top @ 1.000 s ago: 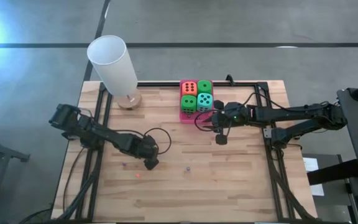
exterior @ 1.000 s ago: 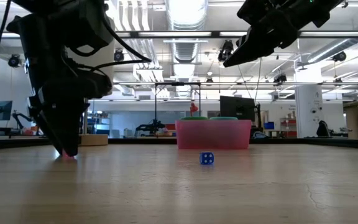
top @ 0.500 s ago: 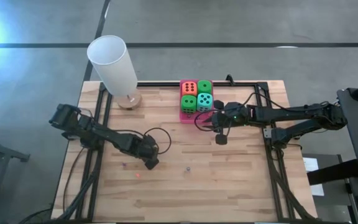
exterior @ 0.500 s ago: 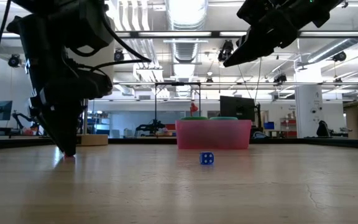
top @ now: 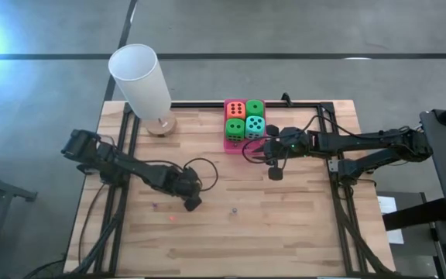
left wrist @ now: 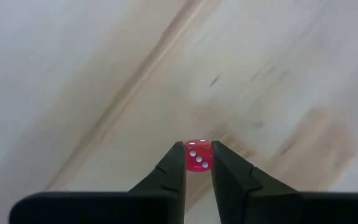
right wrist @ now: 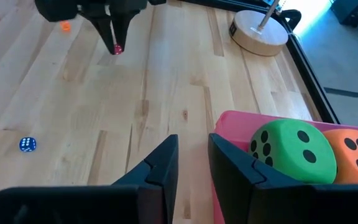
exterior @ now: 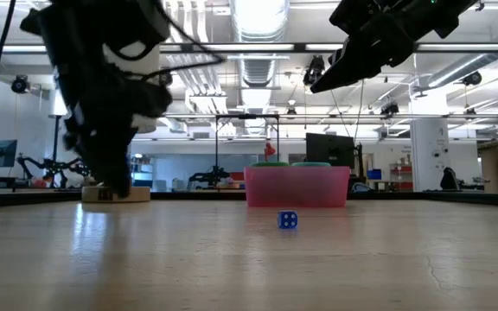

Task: Pick & Place Dice
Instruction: Put the small red dice into the red container

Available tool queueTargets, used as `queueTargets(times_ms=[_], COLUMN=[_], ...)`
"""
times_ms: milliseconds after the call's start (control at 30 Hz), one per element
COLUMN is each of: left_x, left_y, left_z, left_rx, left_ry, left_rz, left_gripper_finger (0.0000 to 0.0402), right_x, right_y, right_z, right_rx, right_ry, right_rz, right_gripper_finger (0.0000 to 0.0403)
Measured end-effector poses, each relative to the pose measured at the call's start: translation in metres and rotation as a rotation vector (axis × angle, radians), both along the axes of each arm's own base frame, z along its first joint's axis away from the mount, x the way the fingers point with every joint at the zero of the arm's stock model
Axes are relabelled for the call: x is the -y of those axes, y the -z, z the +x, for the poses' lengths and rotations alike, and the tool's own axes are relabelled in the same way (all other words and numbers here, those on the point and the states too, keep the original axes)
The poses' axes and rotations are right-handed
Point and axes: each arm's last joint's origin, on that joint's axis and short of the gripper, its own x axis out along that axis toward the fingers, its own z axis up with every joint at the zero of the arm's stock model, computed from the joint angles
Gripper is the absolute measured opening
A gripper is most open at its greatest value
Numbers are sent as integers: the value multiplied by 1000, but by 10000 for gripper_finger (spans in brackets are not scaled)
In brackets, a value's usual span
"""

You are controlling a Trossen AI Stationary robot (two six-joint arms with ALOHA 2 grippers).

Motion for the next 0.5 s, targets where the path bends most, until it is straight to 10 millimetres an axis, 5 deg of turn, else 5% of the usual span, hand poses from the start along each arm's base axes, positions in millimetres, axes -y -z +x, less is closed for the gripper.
queueTargets(times_ms=[233,500], left_x=[-4,-36], left_y=[-33,-65], left_z=[27,56], left_rx=[112,241], left_ry=[120,175], left_rz=[120,346], left_gripper_finger=[53,53], right_x=[0,0], right_y=[0,0], right_z=[0,0], right_rx=[0,0], right_ry=[0,0], right_rz=[0,0], right_gripper_finger=[70,74])
